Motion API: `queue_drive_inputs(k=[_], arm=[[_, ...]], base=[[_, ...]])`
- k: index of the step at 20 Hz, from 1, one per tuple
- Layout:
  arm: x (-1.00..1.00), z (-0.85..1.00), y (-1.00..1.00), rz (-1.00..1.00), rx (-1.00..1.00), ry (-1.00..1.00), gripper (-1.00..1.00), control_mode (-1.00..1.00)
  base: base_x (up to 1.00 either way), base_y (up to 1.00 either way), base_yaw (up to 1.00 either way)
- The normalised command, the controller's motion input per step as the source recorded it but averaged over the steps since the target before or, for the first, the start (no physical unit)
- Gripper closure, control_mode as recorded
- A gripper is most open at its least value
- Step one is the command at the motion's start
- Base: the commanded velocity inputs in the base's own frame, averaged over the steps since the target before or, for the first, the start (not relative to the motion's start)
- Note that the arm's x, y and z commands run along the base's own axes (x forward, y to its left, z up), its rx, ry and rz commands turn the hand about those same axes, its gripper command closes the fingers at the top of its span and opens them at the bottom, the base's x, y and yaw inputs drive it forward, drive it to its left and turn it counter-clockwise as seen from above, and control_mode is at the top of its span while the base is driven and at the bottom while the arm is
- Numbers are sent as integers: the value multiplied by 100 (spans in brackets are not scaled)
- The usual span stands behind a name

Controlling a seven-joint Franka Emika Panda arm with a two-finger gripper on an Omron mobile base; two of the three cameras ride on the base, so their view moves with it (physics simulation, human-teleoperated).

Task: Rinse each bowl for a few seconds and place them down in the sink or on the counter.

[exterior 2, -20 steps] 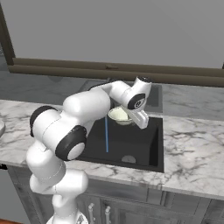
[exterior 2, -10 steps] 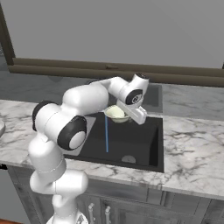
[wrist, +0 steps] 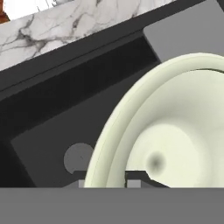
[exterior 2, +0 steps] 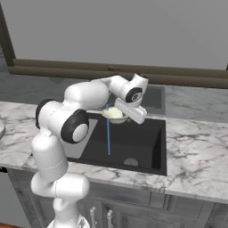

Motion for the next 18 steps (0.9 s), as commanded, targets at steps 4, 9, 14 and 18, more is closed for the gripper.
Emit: queue_drive_inputs(k=[4, 9, 14, 18], arm=[[19, -19, 15, 9, 7, 1, 100, -100], [34, -23, 5, 7, 5, 0, 100, -100], [9, -6, 0, 5, 5, 0, 100, -100], [0, 2, 1, 4, 7, 0, 100, -100]], base=[[0, 0, 0], [0, 0, 0], [0, 0, 0], [0, 0, 0]])
